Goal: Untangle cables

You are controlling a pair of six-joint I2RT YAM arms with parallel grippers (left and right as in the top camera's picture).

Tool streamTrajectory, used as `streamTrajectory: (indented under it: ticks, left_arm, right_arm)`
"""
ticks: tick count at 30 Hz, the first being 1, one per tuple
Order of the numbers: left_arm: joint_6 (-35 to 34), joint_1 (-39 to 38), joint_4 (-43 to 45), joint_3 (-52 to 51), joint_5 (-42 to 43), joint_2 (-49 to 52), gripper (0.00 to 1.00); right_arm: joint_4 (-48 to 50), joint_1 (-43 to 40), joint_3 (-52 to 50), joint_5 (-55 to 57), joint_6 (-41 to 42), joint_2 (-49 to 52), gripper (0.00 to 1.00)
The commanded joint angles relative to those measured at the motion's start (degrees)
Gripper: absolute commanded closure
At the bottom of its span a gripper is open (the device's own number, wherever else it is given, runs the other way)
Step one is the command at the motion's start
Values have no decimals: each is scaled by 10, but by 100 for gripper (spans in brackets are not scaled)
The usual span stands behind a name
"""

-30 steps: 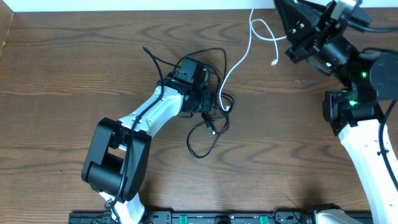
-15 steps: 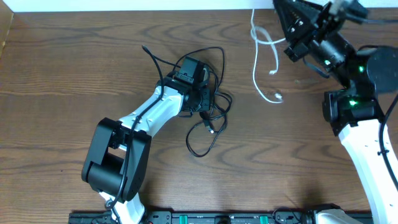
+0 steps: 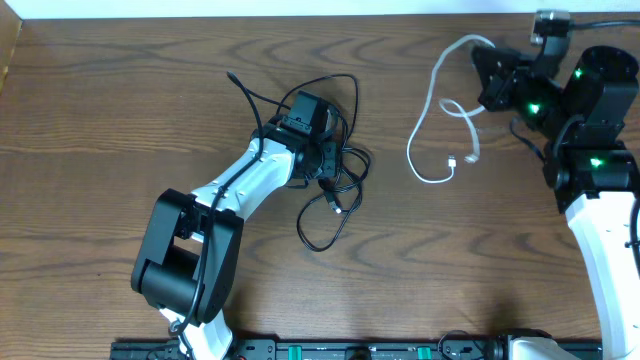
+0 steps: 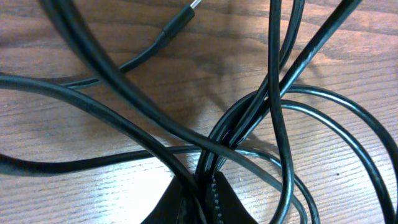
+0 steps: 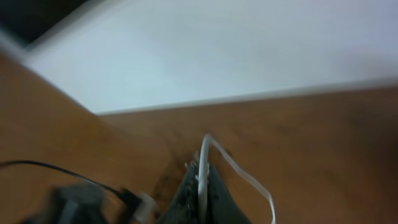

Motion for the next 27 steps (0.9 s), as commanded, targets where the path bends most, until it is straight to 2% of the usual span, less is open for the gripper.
streamTrajectory:
  ticks: [1, 9, 22, 27]
  left_arm:
    - [-5, -2, 1, -1, -8, 5, 93]
    - [-5, -2, 1, -1, -8, 5, 92]
    - [-5, -2, 0, -1, -8, 5, 93]
    - [-5, -2, 1, -1, -8, 5, 93]
  right_arm:
    - [-60, -9, 4, 64, -50, -2, 99]
    - [-143, -8, 4, 71, -85, 25, 99]
    - [-160, -7, 4, 71, -84, 121, 99]
    - [-171, -7, 4, 71, -85, 144, 91]
